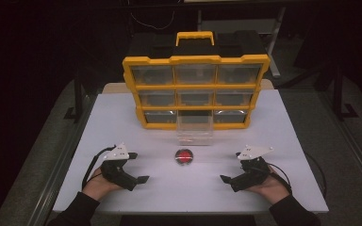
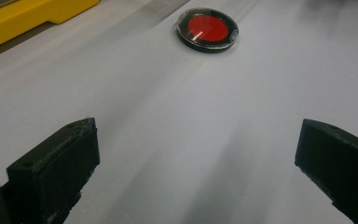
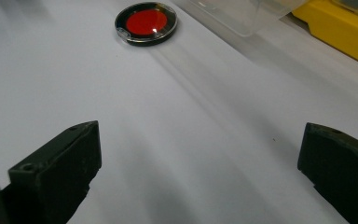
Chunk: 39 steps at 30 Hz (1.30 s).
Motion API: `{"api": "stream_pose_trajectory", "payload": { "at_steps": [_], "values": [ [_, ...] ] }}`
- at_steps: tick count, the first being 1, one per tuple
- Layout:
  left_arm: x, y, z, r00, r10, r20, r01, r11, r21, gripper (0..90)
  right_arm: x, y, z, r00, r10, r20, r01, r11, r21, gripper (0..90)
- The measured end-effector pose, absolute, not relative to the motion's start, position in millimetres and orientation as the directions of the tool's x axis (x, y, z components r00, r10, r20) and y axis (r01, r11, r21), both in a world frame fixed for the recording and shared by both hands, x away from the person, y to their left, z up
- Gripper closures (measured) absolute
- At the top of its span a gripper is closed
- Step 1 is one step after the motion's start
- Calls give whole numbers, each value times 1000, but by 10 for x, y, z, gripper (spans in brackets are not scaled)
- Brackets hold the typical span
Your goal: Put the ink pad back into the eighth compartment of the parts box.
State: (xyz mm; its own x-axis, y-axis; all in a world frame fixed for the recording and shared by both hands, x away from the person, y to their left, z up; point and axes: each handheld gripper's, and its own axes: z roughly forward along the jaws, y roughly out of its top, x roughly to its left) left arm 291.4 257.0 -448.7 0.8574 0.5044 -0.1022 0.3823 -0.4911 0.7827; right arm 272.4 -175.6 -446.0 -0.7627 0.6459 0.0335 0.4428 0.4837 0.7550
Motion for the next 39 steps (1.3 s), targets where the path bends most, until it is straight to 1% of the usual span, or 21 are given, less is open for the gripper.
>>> {"api": "stream_pose_trajectory", "payload": {
  "at_steps": [12,39],
  "values": [
    [2938,2462,-4489,871,483,-92,366,-512,777,0,2716,-1755,-4455,-772,634,35,432,484,761,0],
    [3017,2329,-4456,880,463,-107,355,-491,795,0,2723,-1750,-4465,-768,639,31,437,489,755,0]
  ]
}}
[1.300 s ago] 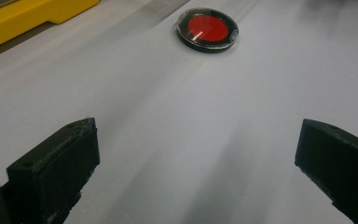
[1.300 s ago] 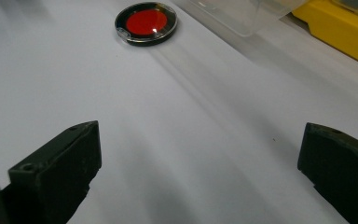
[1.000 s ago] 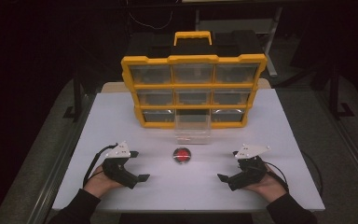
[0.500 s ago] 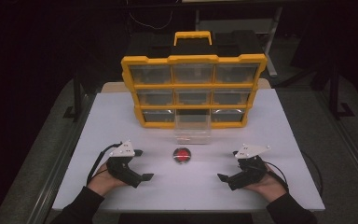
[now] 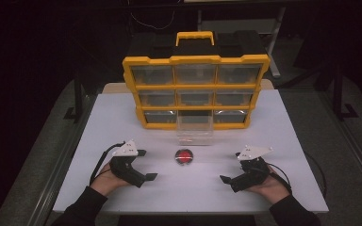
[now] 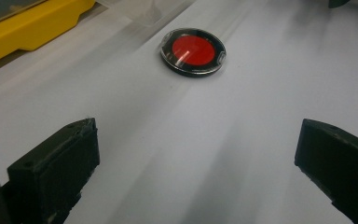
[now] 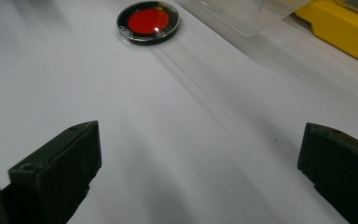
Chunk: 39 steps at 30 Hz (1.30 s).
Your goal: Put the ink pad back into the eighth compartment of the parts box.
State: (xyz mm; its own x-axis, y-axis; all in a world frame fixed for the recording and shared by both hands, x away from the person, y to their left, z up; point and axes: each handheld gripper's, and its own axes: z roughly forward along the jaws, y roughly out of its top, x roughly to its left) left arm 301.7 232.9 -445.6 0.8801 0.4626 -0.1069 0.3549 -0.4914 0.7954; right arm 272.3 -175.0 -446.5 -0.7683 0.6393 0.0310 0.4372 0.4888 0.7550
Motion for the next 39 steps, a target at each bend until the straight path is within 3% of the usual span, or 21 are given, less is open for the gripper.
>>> {"api": "stream_pose_trajectory", "payload": {
  "at_steps": [39],
  "values": [
    [3177,2038,-4391,890,443,-112,340,-479,809,0,2719,-1741,-4463,-773,634,30,432,491,757,0]
  ]
}}
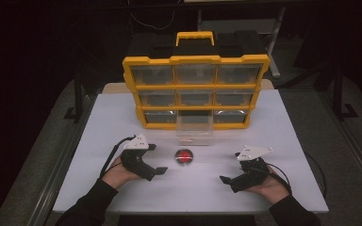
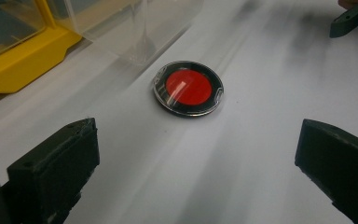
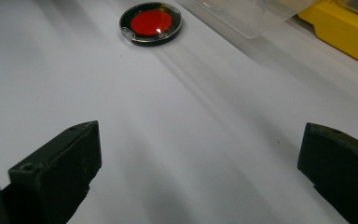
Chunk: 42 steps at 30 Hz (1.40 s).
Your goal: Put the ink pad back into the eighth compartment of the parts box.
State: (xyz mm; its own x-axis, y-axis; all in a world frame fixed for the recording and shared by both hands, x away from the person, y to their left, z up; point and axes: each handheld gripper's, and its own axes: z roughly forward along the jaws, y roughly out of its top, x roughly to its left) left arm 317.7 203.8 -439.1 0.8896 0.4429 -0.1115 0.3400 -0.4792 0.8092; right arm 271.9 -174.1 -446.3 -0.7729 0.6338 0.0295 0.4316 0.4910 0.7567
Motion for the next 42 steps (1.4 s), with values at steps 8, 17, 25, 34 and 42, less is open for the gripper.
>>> {"api": "stream_pose_trajectory", "payload": {
  "at_steps": [8,17,25,34,42],
  "values": [
    [3205,1995,-4388,893,436,-110,335,-483,809,0,2718,-1738,-4460,-773,634,23,428,494,757,0],
    [3242,1963,-4398,894,432,-118,339,-482,808,0,2718,-1740,-4459,-773,634,25,428,493,758,0],
    [3273,1929,-4402,891,437,-126,349,-480,805,0,2719,-1737,-4462,-775,631,24,427,495,757,0],
    [3304,1872,-4393,891,436,-123,347,-481,805,0,2718,-1736,-4461,-774,632,24,427,495,757,0],
    [3339,1817,-4398,894,433,-116,341,-489,803,0,2718,-1739,-4459,-775,632,26,427,493,758,0]
  ]
}}
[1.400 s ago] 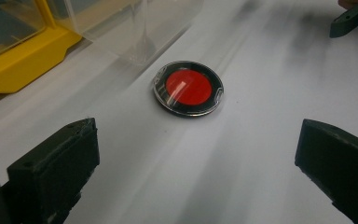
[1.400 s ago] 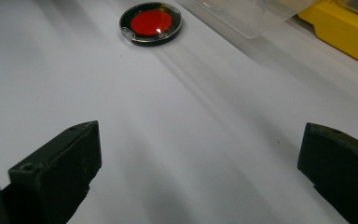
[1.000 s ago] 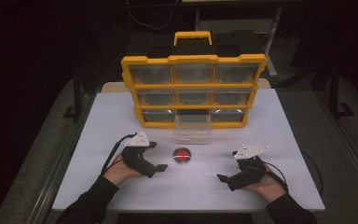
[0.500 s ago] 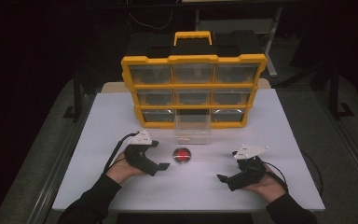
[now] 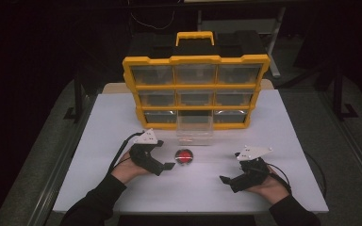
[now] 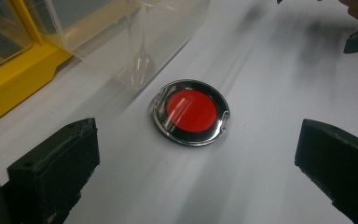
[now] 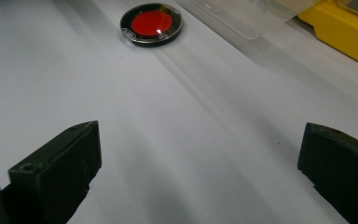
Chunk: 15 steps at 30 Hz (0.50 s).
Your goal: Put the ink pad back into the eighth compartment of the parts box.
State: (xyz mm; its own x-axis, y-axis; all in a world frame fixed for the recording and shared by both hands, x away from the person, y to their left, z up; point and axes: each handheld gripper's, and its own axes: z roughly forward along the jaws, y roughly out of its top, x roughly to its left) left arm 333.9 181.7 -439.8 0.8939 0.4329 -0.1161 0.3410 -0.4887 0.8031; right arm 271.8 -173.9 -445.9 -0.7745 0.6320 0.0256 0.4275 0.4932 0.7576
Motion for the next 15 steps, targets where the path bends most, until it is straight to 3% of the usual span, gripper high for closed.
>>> {"api": "stream_pose_trajectory", "payload": {
  "at_steps": [15],
  "values": [
    [3392,1709,-4429,896,430,-113,339,-495,800,0,2718,-1739,-4457,-775,632,29,428,490,759,0]
  ]
}}
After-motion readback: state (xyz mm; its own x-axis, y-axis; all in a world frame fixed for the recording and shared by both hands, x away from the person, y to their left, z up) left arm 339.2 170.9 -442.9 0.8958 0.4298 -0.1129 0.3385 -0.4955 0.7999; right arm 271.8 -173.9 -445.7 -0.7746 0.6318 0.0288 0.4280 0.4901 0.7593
